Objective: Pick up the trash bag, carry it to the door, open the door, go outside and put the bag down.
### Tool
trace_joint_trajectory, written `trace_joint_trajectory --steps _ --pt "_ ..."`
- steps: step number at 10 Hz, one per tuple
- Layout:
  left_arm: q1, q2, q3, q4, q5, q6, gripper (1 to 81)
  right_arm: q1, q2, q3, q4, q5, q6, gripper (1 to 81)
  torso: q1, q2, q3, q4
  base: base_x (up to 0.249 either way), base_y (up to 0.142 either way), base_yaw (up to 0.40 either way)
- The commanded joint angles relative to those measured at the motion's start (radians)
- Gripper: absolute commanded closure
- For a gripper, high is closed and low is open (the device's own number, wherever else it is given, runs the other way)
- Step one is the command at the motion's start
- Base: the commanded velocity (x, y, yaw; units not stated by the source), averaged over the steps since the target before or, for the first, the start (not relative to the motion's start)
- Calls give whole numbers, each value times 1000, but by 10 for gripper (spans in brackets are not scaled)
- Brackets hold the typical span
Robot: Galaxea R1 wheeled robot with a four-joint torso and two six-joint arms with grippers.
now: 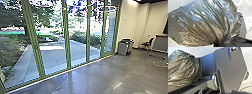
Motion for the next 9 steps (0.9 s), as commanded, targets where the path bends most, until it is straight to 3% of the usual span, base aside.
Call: trace_joint_trajectory --steps 1,9 --pt "-60 1 -4 6 60 4 811 45 3 4 -7 -58 -4 10 0 0 0 0 0 0 -281" --pt "-60 0 -4 6 60 3 811 43 3 4 -7 -58 -4 10 0 0 0 0 0 0 -231"
